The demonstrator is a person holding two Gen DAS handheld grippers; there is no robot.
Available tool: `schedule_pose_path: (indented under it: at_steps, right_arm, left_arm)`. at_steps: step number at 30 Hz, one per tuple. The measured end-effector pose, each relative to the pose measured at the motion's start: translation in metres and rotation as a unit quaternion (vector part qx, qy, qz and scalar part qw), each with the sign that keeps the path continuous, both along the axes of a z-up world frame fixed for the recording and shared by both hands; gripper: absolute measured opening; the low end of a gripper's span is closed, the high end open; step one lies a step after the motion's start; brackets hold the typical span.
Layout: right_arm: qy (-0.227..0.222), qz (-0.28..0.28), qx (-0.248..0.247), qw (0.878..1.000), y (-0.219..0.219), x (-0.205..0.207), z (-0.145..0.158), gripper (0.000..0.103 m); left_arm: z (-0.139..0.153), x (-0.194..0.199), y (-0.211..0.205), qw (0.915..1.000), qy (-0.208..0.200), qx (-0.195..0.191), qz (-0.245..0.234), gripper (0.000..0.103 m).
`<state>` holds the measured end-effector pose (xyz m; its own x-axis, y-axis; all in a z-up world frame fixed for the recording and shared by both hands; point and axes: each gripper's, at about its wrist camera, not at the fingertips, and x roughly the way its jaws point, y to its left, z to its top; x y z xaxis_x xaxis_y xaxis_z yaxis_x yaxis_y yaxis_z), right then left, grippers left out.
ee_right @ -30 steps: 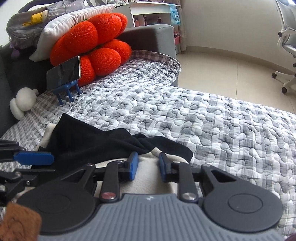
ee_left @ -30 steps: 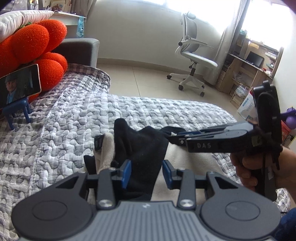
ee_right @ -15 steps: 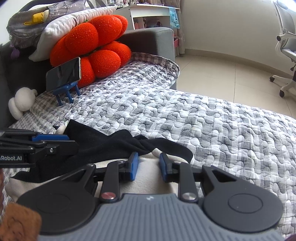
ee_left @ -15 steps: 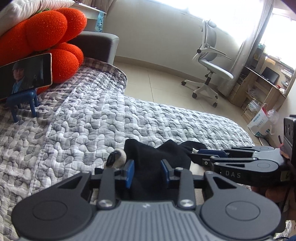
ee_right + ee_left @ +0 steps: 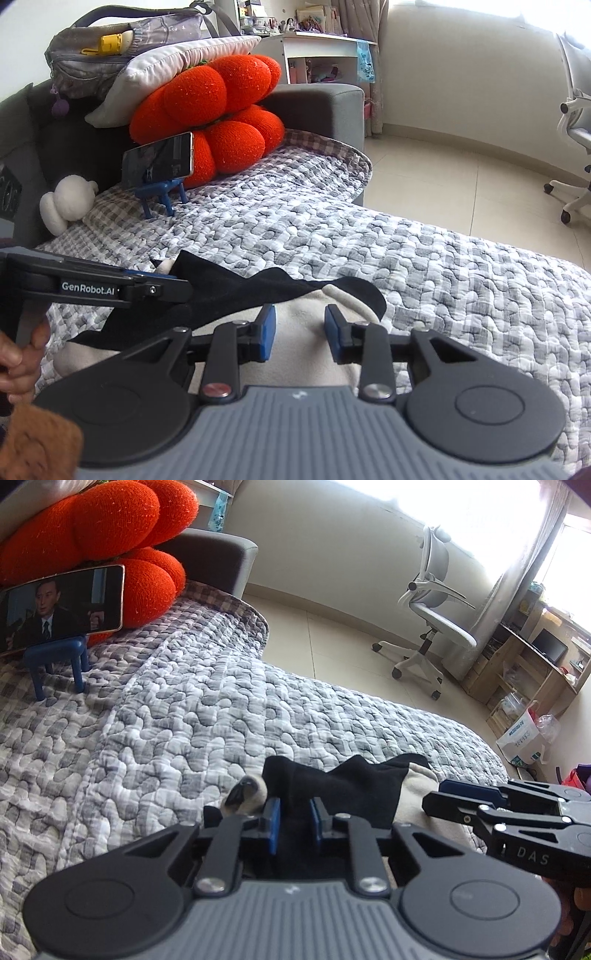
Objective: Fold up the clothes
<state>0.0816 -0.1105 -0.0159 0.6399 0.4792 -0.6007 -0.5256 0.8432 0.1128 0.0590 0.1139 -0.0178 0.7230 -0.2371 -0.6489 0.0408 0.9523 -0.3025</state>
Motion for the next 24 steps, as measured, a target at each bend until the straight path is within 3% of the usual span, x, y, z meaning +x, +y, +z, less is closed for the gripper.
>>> schedule_pose_path:
  at_steps: [6,9,14,24]
  right_arm:
    - [-0.012,0.013,0.02,1.0,-0.001,-0.01,0.007,0.034]
    - [0.024,0.014,-0.008,1.0,0.007,-0.006,-0.008,0.03]
    - [0.039,0.01,-0.011,0.999,0.012,0.002,-0.016,0.029]
    - [0.021,0.012,-0.018,1.0,0.012,-0.007,-0.013,0.03]
  left_arm:
    - [0.0,0.001,0.0,1.0,0.001,0.003,0.0,0.017]
    - [-0.001,0.001,-0.001,1.0,0.001,0.003,0.0,0.017]
    - [0.0,0.0,0.003,0.9999,-0.002,-0.007,0.011,0.017]
    - [0.0,-0.001,0.004,0.9996,-0.006,0.008,0.026,0.019]
